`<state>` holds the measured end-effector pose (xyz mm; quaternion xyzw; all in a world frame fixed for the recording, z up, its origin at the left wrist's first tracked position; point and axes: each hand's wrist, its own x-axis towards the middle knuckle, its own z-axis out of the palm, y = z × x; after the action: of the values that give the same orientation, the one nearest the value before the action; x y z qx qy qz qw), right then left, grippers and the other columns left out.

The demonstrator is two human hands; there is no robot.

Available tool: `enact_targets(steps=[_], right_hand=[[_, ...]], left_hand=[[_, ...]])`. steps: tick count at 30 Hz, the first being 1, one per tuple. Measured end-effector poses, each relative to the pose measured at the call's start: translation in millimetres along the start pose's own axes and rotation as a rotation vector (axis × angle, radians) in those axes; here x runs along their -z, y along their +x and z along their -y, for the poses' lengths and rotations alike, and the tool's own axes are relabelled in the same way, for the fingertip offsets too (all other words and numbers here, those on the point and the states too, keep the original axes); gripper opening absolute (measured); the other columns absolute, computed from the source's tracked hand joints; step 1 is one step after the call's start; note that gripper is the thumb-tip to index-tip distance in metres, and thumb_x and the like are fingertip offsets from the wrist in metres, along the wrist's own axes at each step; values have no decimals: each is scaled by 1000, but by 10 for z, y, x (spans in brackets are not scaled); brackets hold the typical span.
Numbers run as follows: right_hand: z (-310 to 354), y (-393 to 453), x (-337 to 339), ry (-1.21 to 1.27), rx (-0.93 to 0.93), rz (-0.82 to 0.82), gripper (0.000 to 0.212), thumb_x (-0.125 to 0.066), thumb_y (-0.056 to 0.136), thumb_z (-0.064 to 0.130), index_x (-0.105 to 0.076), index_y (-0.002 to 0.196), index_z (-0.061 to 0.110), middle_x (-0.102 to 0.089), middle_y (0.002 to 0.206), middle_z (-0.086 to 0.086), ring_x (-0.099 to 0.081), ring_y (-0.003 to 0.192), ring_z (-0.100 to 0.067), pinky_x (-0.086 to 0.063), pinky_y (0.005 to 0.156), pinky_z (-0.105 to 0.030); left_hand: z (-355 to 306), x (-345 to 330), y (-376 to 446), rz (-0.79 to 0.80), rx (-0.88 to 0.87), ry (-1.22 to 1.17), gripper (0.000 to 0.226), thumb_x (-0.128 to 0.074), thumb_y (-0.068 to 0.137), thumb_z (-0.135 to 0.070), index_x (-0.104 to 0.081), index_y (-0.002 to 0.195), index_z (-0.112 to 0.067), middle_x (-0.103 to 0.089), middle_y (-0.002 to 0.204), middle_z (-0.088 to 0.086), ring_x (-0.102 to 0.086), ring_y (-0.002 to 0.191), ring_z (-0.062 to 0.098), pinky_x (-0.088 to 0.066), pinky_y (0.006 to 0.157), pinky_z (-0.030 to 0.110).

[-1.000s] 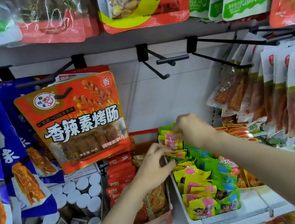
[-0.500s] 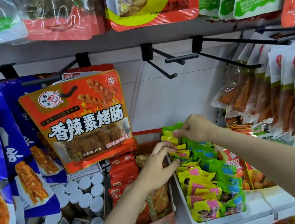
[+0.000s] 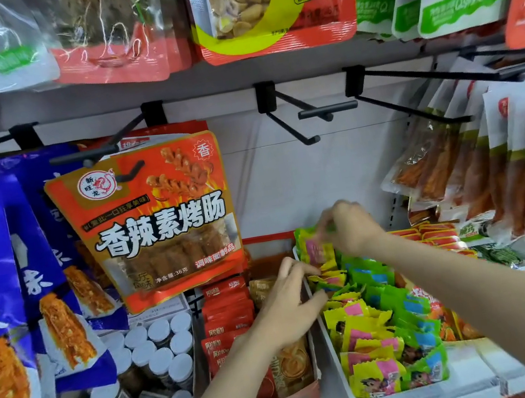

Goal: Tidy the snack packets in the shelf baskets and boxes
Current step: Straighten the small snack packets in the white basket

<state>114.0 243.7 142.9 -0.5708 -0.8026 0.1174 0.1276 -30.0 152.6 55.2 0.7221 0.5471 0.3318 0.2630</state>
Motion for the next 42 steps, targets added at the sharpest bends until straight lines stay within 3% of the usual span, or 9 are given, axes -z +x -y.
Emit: enact_targets(steps=[5, 10, 15, 18, 21, 25, 28, 36, 42], right_hand=[[-356, -213, 782, 672, 30, -63, 14, -62, 94, 11, -51, 86, 7, -61, 79, -13, -67, 79, -29, -61, 76, -44], [-536, -342, 1179, 763, 16, -359, 11, -65, 93, 15, -58, 89, 7, -71, 80, -8, -73, 73, -23, -61, 66, -35], [-482, -421, 1263, 777, 0, -337, 12, -70, 89, 19, -59, 89, 13, -72, 86, -11, -73, 77, -31, -60, 75, -51], [-360, -468, 1292, 799, 7, -307, 11, -68, 90, 16, -59, 85, 13, -71, 89, -18, -72, 82, -33, -58, 78, -54], [-251, -509, 1334, 719, -1, -307, 16, -68, 90, 19, -62, 93, 4, -68, 95, -24, -69, 93, -35, -55, 86, -52], [-182, -596, 1318, 933, -34, -222, 18, -61, 94, 6, -58, 107, -6, -65, 76, -15, -69, 55, -10, -58, 51, -25], [-224, -634, 1280, 978, -63, -160, 15, -60, 94, 5, -62, 106, -5, -68, 78, -14, -69, 56, -12, -60, 55, -26], [-273, -594, 1179, 1198, -65, -15, 12, -62, 93, 9, -66, 104, 10, -74, 87, -9, -73, 76, -20, -60, 65, -30], [-294, -619, 1094, 1277, -51, 126, 13, -56, 98, 20, -68, 100, 19, -63, 87, -2, -64, 82, -15, -58, 75, -34]], left_hand=[[-12, -50, 27, -1, 108, -58, 45, -52, 93, -34, -35, 133, -25, -39, 125, -6, -46, 115, 10, -39, 101, 33], [-138, -125, 119, 30, 245, -40, 50, -43, 100, -44, -41, 145, -21, -33, 123, -7, -49, 108, 13, -37, 93, 29], [-423, -13, 87, -76, 260, -273, 57, -53, 89, -60, -51, 136, -29, -41, 137, -14, -35, 133, 5, -27, 108, 21], [-639, -20, -26, -128, 122, -548, 24, -66, 89, -36, -63, 112, -30, -65, 116, -18, -58, 109, -1, -41, 89, 9], [-758, -31, -165, -247, 165, -817, 19, -63, 93, -16, -67, 111, -12, -75, 99, 2, -72, 88, 14, -55, 80, 20], [-796, 17, -256, -251, 222, -1071, 38, -64, 85, -23, -62, 114, 1, -75, 91, 6, -72, 83, 21, -58, 78, 26], [-811, 26, -320, -231, 253, -1117, 46, -67, 82, -24, -60, 117, 5, -73, 83, 3, -71, 82, 20, -57, 77, 25], [-875, 197, -392, 78, 423, -1835, 56, -49, 97, -45, -49, 139, -8, -55, 133, 31, -65, 109, 38, -59, 78, 40], [-848, 187, -399, -8, 303, -1596, 41, -66, 80, -5, -67, 122, -4, -68, 116, 19, -67, 80, 15, -58, 73, 22]])
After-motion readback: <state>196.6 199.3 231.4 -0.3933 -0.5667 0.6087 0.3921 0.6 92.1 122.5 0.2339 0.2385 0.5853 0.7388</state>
